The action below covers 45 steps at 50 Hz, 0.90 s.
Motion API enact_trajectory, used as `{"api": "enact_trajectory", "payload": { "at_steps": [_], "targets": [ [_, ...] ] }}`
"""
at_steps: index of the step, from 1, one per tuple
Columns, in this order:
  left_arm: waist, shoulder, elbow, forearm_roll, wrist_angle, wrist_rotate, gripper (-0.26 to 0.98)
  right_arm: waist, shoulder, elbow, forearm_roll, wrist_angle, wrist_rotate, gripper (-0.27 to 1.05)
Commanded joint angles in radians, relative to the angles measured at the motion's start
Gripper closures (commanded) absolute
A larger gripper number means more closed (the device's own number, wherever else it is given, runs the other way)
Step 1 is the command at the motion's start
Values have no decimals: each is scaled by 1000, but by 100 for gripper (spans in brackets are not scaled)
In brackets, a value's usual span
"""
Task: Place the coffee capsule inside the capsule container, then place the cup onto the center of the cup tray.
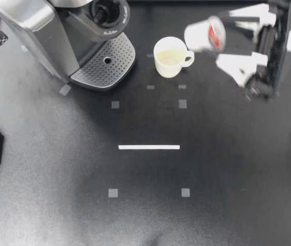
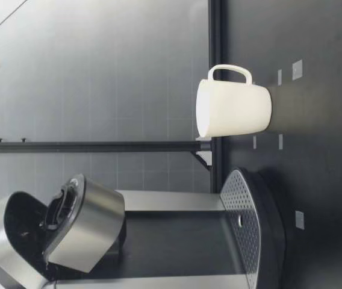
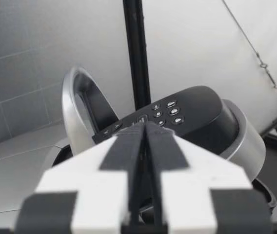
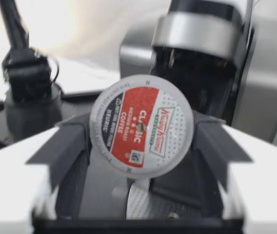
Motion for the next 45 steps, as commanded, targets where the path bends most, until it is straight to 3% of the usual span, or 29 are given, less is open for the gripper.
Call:
{"api": "enact_trajectory", "payload": {
  "at_steps": [1, 27, 45],
  "targets": [
    [2, 2, -14, 5, 0, -2, 61, -6, 32, -61, -5, -35, -2, 17],
    [2, 0, -14, 0, -6, 0, 61, -23, 324, -282, -37, -58, -95, 17],
    [2, 2, -12, -2, -8, 0, 61, -54, 420, -348, -37, -52, -100, 17]
  ]
}}
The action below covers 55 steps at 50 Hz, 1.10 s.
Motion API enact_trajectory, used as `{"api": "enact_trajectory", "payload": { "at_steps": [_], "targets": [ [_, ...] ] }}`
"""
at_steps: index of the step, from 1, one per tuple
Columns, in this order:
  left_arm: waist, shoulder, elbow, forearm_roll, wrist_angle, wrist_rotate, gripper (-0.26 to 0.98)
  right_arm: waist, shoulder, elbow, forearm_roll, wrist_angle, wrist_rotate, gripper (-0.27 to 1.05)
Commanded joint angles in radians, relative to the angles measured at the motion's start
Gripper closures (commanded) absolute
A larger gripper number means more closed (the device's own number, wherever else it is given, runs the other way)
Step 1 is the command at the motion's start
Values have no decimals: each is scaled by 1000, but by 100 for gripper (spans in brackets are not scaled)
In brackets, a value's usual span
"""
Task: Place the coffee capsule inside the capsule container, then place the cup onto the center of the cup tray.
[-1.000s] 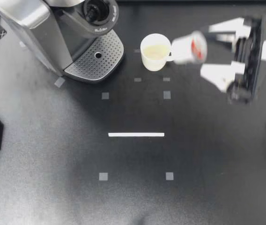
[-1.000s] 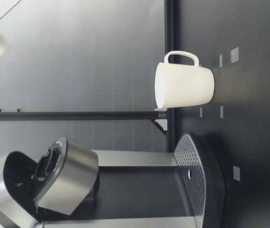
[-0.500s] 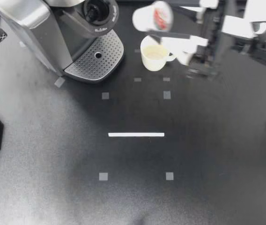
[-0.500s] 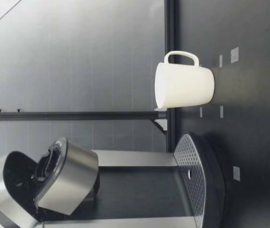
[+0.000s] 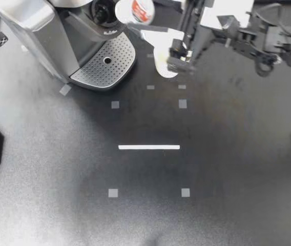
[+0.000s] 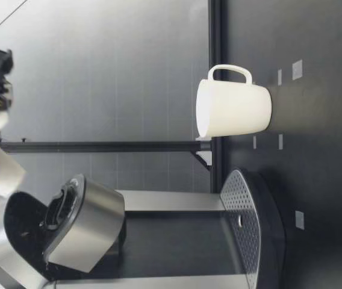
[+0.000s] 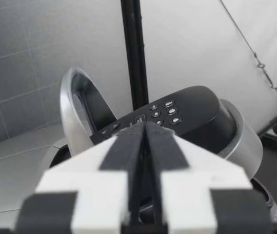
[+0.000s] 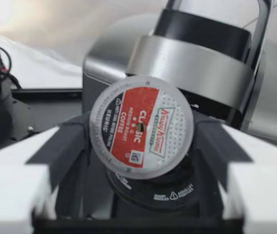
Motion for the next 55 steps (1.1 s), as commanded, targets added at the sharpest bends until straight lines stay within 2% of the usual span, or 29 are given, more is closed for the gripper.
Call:
{"api": "enact_trajectory", "payload": {
  "at_steps": [1, 19, 55],
  "targets": [
    [2, 3, -14, 3, -2, 0, 61, -14, 8, -38, -2, -5, -2, 17],
    [3, 2, -11, 0, -5, -3, 61, -15, 94, -107, -2, -2, -38, 17],
    [2, 2, -11, -2, -9, -3, 61, -35, 152, -133, -3, -2, -49, 17]
  ]
}}
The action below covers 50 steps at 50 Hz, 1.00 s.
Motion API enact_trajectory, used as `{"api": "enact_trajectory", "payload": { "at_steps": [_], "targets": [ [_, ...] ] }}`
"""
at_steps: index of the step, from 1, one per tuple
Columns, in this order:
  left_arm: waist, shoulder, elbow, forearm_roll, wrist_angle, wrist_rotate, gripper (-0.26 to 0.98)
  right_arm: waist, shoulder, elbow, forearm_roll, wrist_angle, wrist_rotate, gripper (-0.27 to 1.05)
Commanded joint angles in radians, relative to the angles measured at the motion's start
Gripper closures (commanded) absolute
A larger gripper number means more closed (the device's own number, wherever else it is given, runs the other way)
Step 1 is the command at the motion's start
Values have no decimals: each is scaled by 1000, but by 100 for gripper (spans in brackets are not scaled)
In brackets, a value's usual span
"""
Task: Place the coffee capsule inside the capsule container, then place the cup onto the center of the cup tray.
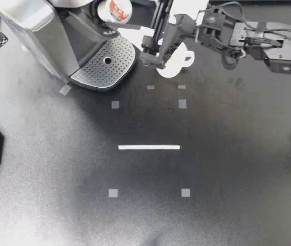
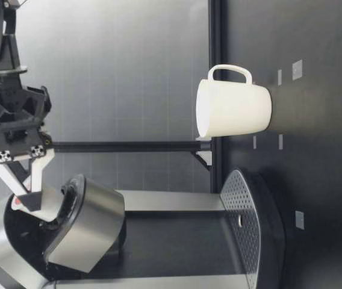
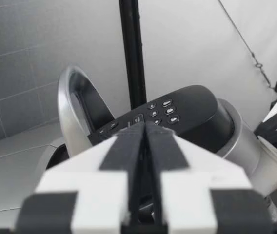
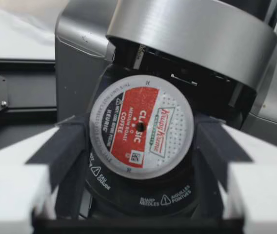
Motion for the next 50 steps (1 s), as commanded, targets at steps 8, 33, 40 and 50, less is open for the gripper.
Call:
{"api": "enact_trajectory", "payload": {
  "at_steps": [8, 33, 40, 50],
  "targets": [
    [2, 2, -11, 2, -8, -2, 61, -14, 3, -37, -2, -3, -2, 17],
    [2, 2, -12, -2, -8, -3, 61, -15, 43, -81, 0, 32, 2, 7],
    [2, 2, -11, -2, -8, -9, 61, -14, 55, -95, 0, 46, -2, -11],
    [2, 2, -11, -2, -8, -20, 61, -12, 40, -89, 0, 46, 3, -11]
  ]
}}
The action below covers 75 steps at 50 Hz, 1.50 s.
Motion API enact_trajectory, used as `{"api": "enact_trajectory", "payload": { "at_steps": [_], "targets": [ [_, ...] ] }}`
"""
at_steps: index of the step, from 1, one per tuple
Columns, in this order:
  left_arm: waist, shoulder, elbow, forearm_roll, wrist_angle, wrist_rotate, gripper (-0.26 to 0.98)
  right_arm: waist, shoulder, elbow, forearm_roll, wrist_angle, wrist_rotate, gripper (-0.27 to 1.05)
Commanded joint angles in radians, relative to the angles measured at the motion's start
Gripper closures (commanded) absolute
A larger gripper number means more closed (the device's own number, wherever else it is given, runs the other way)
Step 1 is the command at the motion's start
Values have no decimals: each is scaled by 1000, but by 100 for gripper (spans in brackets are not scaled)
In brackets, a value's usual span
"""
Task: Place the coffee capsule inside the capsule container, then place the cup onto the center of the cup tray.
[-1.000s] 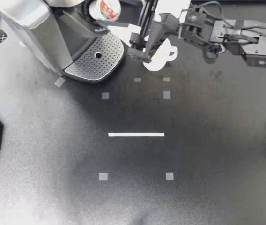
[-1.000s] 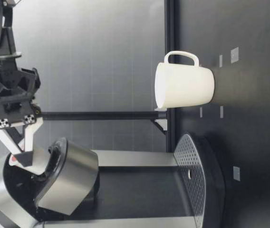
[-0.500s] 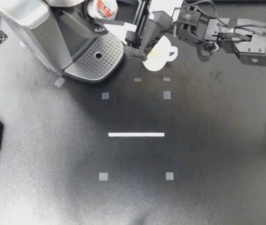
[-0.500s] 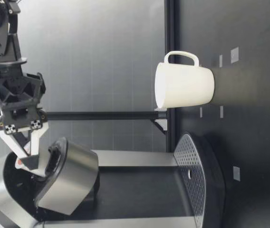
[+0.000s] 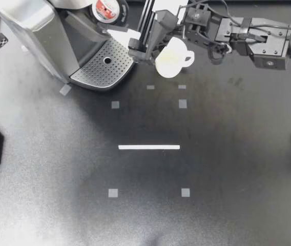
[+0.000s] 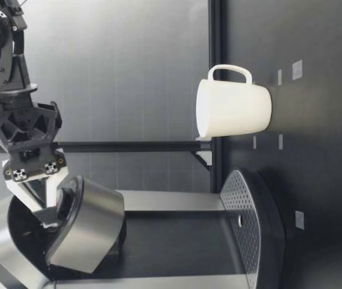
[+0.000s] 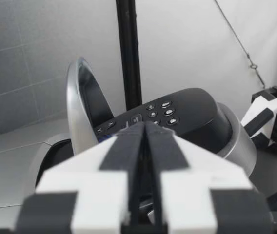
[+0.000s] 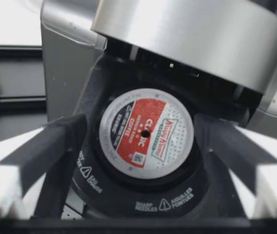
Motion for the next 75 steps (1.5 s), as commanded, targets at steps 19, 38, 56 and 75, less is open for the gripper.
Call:
{"api": "enact_trajectory", "payload": {
  "at_steps": [19, 38, 56, 75],
  "targets": [
    [2, 12, 9, 9, 204, -8, 61, 17, -149, 104, 9, -97, 9, -11],
    [110, 64, -21, 38, 249, -9, 61, 101, -302, 290, 29, -221, 12, 0],
    [201, 150, -61, 37, 74, -54, 61, 107, -403, 430, 41, -357, 69, 12],
    [199, 155, -86, 35, -227, -69, 61, 107, -453, 472, 41, -373, 72, 12]
  ]
}}
